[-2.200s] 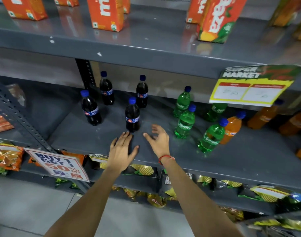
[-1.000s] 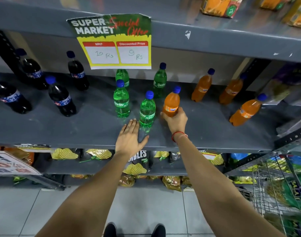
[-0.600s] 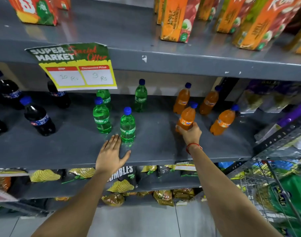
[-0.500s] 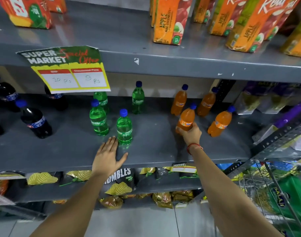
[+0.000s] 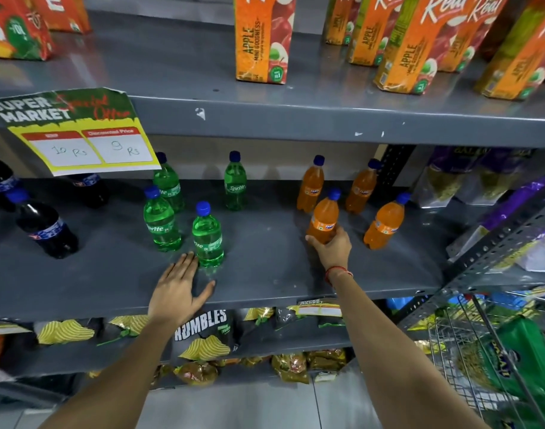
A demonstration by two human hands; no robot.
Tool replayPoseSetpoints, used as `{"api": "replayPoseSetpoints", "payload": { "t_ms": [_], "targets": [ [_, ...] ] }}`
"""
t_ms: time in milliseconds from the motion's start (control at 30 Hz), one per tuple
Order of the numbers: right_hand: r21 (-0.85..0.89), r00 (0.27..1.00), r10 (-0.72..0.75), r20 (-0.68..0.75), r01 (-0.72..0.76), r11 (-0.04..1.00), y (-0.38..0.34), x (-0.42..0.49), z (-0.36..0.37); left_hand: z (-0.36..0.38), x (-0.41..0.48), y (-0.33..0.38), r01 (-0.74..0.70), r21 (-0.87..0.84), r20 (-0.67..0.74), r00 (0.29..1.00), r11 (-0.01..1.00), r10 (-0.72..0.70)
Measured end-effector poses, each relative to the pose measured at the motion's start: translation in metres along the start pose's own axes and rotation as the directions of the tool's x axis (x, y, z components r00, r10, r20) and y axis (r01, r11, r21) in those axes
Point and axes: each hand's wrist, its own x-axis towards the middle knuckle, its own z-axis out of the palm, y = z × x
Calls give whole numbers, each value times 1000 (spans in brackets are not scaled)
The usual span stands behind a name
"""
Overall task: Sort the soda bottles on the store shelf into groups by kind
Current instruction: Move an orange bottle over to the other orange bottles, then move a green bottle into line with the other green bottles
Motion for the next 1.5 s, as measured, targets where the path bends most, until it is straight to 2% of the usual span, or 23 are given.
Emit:
{"api": "replayPoseSetpoints", "payload": {
  "t_ms": [333, 467, 533, 633, 700, 767, 833, 967, 1133, 1300, 1433, 1500],
  "targets": [
    [-11, 1000, 20, -17, -21, 1000, 0, -10, -5, -3, 1, 4, 4, 17, 17, 1000, 1000, -4],
    [55, 976, 3, -219, 9, 998, -6, -54, 14, -4, 1, 5, -8, 20, 27, 1000, 1000, 7],
    [48, 971, -38, -234, 50, 998, -13, -79, 33, -5, 2, 5, -14, 22, 32, 999, 1000, 13],
    [96, 991, -130, -10, 131, 987, -33, -110, 70, -4, 3, 3, -11, 21, 26, 1000, 1000, 11],
    [90, 963, -215, 160, 203, 975, -50, -120, 93, -3, 2, 3, -15, -6, 24, 1000, 1000, 15],
    [58, 932, -256, 257, 249, 967, -65, -127, 115, -2, 1, 2, -16, -36, 24, 1000, 999, 17],
    [38, 933, -243, 266, 241, 970, -75, -133, 134, -2, 0, 2, -9, -60, 26, 1000, 998, 10],
    [7, 965, -206, 163, 208, 978, -72, -131, 153, -2, 1, 2, -12, -80, 21, 1000, 997, 14],
    [-65, 949, -249, 192, 265, 962, -67, -97, 139, 2, 1, 0, -19, -41, -11, 1000, 999, 18],
    [-99, 896, -220, 385, 277, 956, -66, -44, 111, 4, 2, -2, -13, -34, -30, 999, 999, 12],
    [-90, 785, -179, 594, 285, 954, -72, -25, 98, 5, 1, -3, -18, -23, -35, 999, 1000, 17],
    [-58, 779, -175, 603, 262, 963, -73, -27, 96, 6, 1, -3, -18, -22, -39, 999, 1000, 17]
  ]
}}
